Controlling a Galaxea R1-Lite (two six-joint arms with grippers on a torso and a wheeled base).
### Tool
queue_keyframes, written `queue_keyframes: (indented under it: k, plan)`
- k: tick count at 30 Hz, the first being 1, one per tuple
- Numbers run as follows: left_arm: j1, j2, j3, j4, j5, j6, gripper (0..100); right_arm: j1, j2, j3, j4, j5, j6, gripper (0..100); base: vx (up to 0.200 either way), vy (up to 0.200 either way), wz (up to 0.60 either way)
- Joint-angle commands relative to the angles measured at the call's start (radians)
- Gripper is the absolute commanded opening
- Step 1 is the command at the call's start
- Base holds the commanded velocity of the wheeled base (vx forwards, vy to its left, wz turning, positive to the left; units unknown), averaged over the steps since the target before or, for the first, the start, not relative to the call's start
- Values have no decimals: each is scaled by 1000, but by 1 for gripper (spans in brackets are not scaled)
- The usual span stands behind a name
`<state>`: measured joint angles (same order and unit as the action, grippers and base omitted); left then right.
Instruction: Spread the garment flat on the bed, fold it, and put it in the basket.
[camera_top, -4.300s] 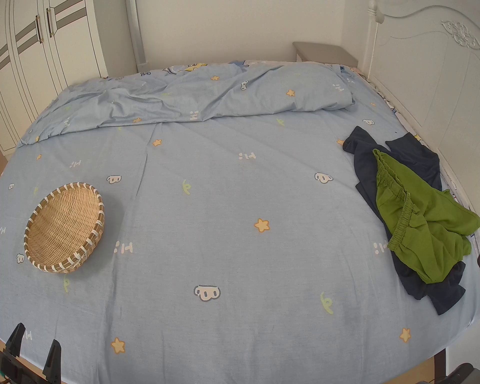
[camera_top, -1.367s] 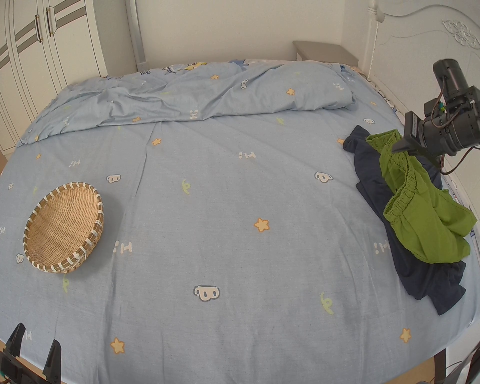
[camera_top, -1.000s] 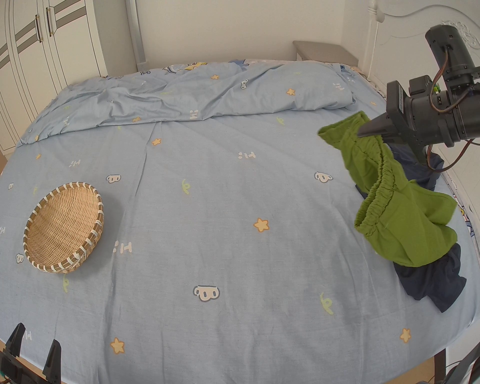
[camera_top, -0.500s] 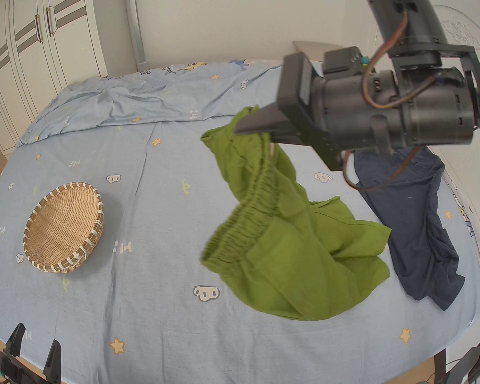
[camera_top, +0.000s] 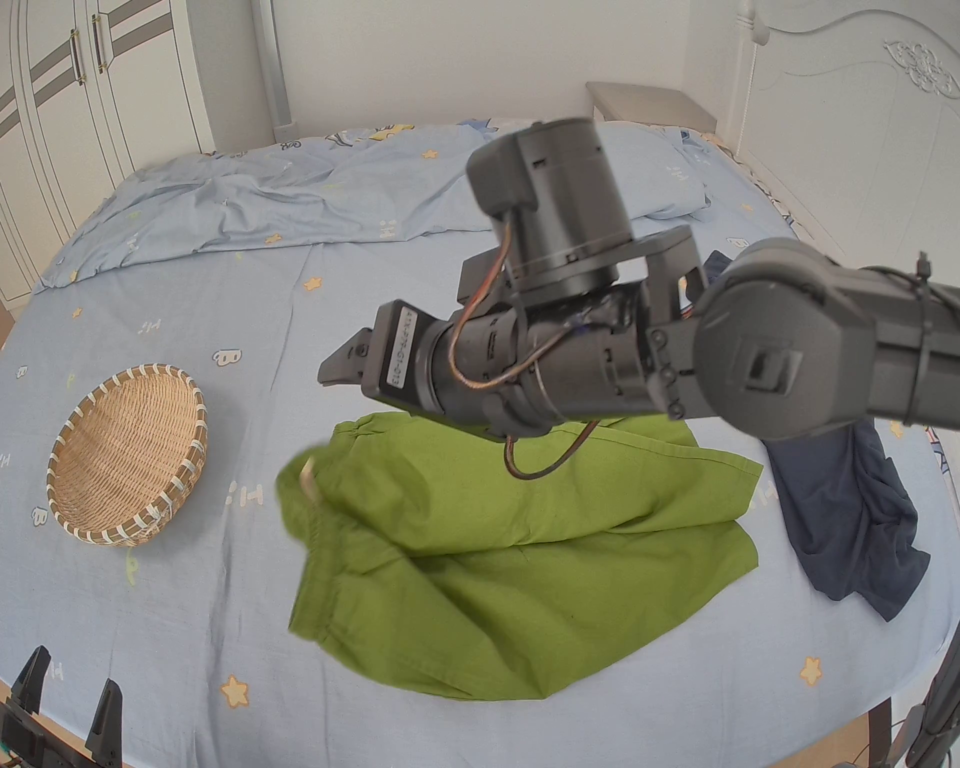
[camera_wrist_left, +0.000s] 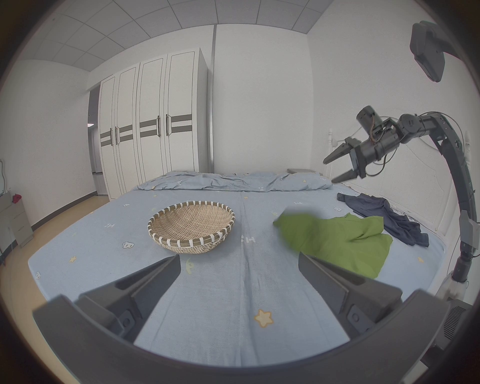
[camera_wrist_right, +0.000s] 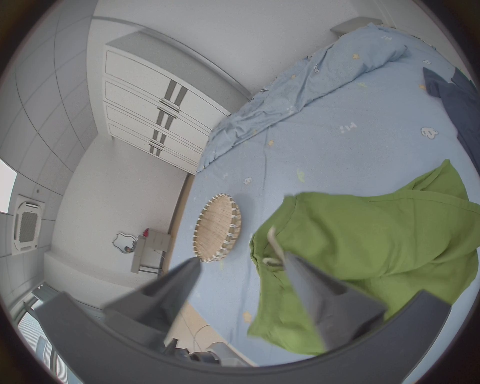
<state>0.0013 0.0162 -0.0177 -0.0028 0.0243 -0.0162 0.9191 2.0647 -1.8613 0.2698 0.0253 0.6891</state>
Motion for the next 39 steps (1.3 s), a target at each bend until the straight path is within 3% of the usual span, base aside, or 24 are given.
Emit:
queue_keyframes:
  k: [1, 11, 12, 16, 22, 25, 31, 37, 39]
  plan:
    - [0, -16, 18, 0, 0, -1, 100, 3, 83, -16, 3, -16, -13, 100, 0, 0, 0]
    - [0, -16, 18, 0, 0, -1, 100, -56, 28, 34, 72, -27, -10, 100, 0, 0, 0]
    - [0, -16, 18, 0, 0, -1, 100, -120, -103, 172, 81, 4, -13, 100, 0, 0, 0]
    - [0, -16, 18, 0, 0, -1, 100, -226, -271, 471, 19, 122, -14, 100, 0, 0, 0]
    - [0, -16, 18, 0, 0, -1, 100, -355, -460, 912, -270, 257, -11, 100, 0, 0, 0]
    - [0, -16, 18, 0, 2, 4, 100, -399, -526, 1088, -394, 292, -7, 100, 0, 0, 0]
    - [0, -16, 18, -3, 6, 10, 100, -493, -563, 1283, -497, 346, -11, 100, 0, 0, 0]
    - [0, -16, 10, -8, 9, 32, 100, -572, -555, 1358, -526, 407, -22, 100, 0, 0, 0]
    - [-9, -2, -220, -3, -4, -25, 100, -629, -548, 1390, -531, 444, -68, 100, 0, 0, 0]
